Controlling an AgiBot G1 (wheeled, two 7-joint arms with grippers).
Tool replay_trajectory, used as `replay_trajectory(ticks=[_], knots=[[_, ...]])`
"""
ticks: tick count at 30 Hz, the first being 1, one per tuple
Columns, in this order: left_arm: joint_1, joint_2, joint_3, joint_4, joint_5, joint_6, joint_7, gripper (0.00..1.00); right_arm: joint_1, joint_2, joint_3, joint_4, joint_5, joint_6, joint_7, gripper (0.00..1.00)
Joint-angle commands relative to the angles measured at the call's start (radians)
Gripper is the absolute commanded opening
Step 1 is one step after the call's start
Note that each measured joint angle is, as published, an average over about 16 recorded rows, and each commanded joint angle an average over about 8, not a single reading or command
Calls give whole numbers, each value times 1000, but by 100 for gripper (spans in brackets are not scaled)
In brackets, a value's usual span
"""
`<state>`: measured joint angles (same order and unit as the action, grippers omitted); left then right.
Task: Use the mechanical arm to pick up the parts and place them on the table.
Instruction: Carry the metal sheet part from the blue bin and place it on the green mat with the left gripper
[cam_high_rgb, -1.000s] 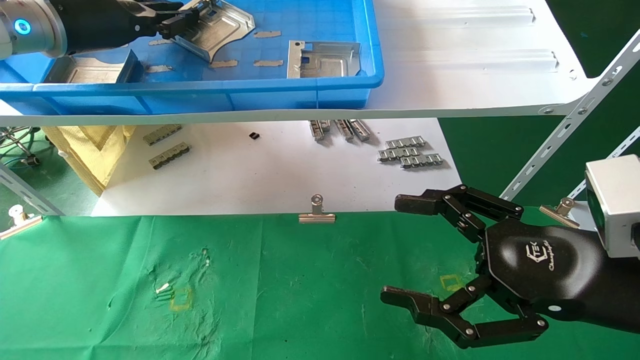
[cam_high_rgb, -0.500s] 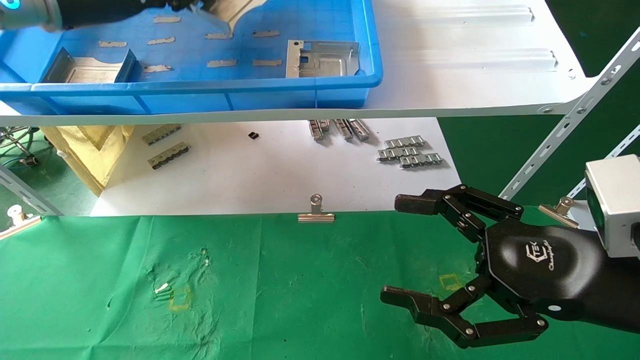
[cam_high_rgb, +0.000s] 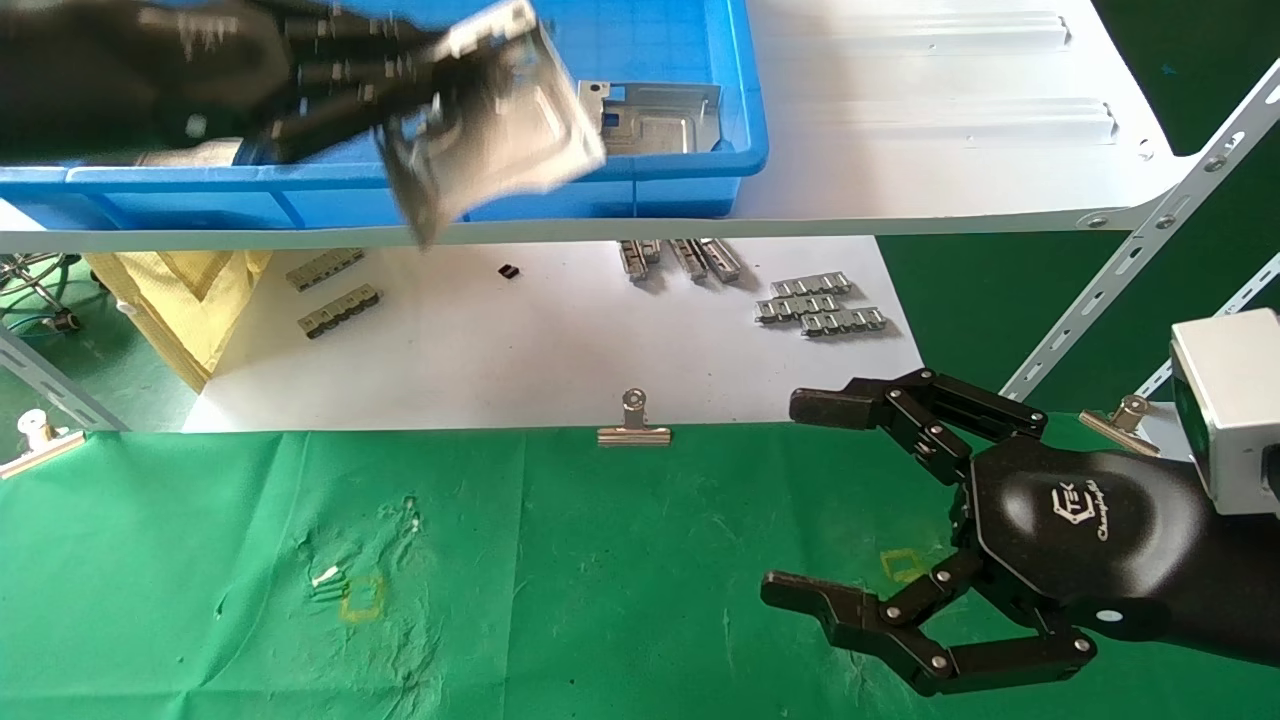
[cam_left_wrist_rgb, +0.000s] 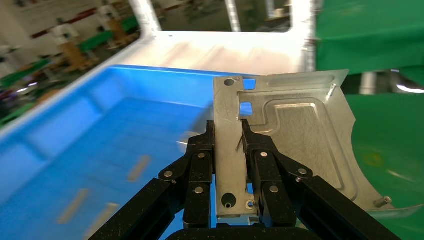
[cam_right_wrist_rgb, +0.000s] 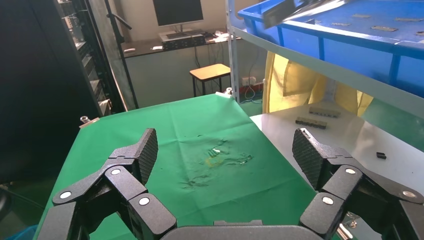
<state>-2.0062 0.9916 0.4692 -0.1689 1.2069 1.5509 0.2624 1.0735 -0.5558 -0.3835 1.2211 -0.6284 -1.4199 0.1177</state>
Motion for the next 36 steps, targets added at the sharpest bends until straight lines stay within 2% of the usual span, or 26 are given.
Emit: replay_trajectory(ticks=[1,6,11,14,17,21,25,35,36], knots=[[12,-15,-3,0,-4,54,28,0,0,0,0,0,0,0,0,100],[114,-93,37,-213,-129,65,32,0,0,0,0,0,0,0,0,100],[227,-221,153,-477,-270,61,23,0,0,0,0,0,0,0,0,100],[262,-288,248,-581,-280,55,67,0,0,0,0,0,0,0,0,100],[272,-328,343,-619,-229,48,149,0,0,0,0,0,0,0,0,100],[268,-342,450,-582,-128,39,268,0,0,0,0,0,0,0,0,100],[264,-322,518,-474,-64,29,349,0,0,0,0,0,0,0,0,100],[275,-228,566,-224,-65,26,461,0,0,0,0,0,0,0,0,100],[276,-221,568,-209,-69,26,469,5,0,0,0,0,0,0,0,100]])
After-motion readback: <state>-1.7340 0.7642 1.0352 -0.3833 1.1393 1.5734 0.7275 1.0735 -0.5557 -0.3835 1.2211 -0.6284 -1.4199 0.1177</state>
